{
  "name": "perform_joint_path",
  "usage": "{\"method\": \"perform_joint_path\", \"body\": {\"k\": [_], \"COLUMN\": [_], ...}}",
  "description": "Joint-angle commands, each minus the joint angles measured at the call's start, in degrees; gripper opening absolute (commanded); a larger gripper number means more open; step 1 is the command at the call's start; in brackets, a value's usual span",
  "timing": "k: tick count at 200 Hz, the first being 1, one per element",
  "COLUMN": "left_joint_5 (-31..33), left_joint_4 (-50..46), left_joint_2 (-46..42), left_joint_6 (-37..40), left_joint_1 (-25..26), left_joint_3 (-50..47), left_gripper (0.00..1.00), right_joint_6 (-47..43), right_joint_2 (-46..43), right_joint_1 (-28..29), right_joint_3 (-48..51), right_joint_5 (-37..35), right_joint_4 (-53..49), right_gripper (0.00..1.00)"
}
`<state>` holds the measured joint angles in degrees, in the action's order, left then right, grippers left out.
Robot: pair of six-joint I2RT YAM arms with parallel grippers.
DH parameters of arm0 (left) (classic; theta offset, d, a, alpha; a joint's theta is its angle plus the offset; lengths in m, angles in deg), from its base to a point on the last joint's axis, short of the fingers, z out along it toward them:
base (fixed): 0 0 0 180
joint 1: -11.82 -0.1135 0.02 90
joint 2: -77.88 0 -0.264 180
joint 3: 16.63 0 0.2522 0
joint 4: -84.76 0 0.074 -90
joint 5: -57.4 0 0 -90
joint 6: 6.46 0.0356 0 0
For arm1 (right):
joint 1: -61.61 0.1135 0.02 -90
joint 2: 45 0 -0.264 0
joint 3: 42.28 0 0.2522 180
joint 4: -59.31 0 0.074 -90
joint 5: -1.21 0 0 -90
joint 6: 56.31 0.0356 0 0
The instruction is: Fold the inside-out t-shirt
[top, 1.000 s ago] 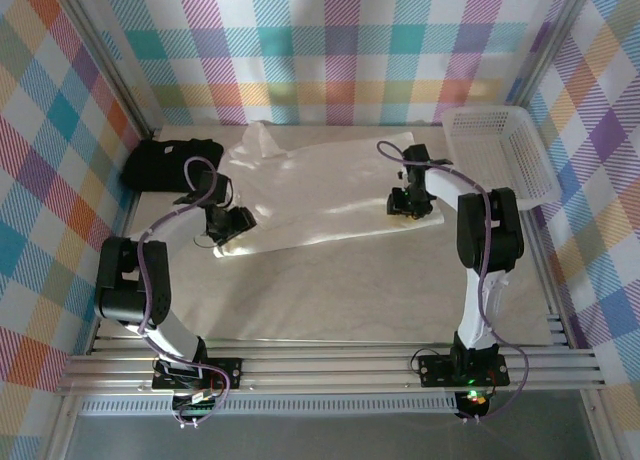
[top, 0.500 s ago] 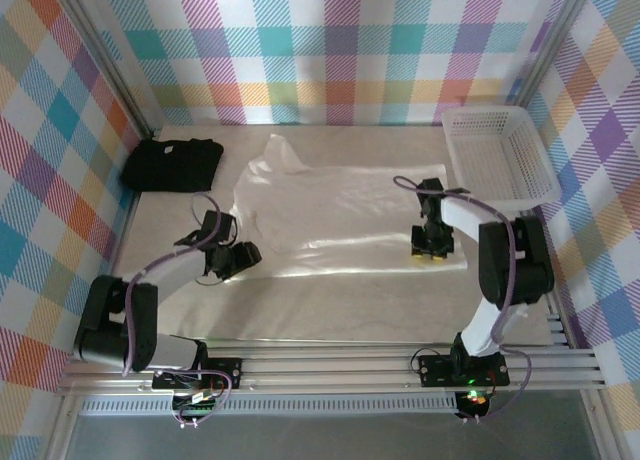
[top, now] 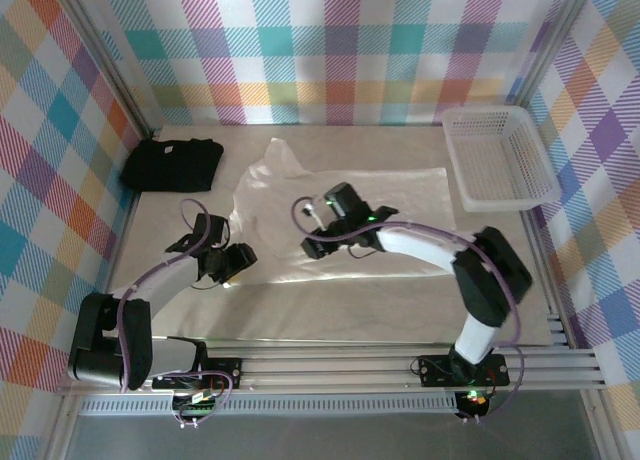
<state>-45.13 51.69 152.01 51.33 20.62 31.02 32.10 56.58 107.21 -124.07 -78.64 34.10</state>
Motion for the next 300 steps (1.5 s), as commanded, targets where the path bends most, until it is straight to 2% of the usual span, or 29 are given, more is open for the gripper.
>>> {"method": "perform_joint_path", "body": {"k": [1, 42, 64, 84, 123, 154, 178, 192, 206, 226, 236, 261, 282, 300], "left_joint_5": [-1.6, -1.9, -1.9, -1.5, -1.5, -1.0, -0.7, -0.6, -0.5, 0.0, 0.2, 0.3, 0.7, 1.9], "left_joint_4": [0.7, 1.5, 1.7, 1.3, 1.6, 1.2, 1.1, 1.1, 1.0, 0.7, 0.5, 0.2, -0.5, -1.6], "left_joint_2": [1.1, 1.9, 2.0, 2.0, 2.4, 2.4, 2.4, 2.4, 2.5, 2.6, 2.6, 2.5, 2.1, 0.5], "left_joint_6": [-0.3, 0.3, 0.6, 1.1, 1.0, 1.2, 1.3, 1.5, 1.6, 2.0, 2.1, 2.3, 2.6, 2.4], "left_joint_1": [-1.6, -2.2, -2.3, -2.3, -2.2, -2.3, -2.2, -2.3, -2.3, -2.3, -2.3, -2.3, -2.3, -2.2], "left_joint_3": [-1.9, -3.6, -3.9, -4.0, -4.0, -4.3, -4.5, -4.4, -4.5, -4.4, -4.2, -3.7, -3.0, -2.5], "left_gripper": [0.55, 0.55, 0.55, 0.55, 0.55, 0.55, 0.55, 0.55, 0.55, 0.55, 0.55, 0.56, 0.57, 0.57], "right_joint_6": [-7.9, -12.4, -13.5, -13.9, -12.1, -4.7, 5.4, 10.9, 16.0, 19.7, 19.9, 18.0, 15.3, 13.2], "right_joint_2": [6.3, 15.7, 18.3, 19.4, 19.1, 16.0, 15.4, 16.5, 17.9, 19.7, 19.9, 18.3, 13.9, 7.7], "right_joint_1": [2.7, 4.8, 4.9, 4.9, 4.5, 0.7, -4.3, -7.2, -9.8, -12.0, -12.5, -13.4, -13.9, -14.3], "right_joint_3": [-6.0, -14.5, -16.4, -17.5, -18.0, -16.5, -14.9, -14.4, -14.1, -14.3, -14.6, -15.4, -12.9, -7.1], "right_joint_5": [3.7, 4.4, 3.0, 2.2, -1.8, -1.7, 0.3, 1.3, 2.4, 2.5, 2.2, 3.6, 3.9, 1.4], "right_joint_4": [2.7, -2.4, -3.8, -4.0, -2.2, 0.8, 2.7, 3.0, 3.3, 1.9, 1.4, -0.3, -2.7, -5.9], "right_gripper": [0.61, 0.62, 0.59, 0.47, 0.13, 0.03, 0.00, 0.00, 0.05, 0.23, 0.33, 0.44, 0.47, 0.48]}}
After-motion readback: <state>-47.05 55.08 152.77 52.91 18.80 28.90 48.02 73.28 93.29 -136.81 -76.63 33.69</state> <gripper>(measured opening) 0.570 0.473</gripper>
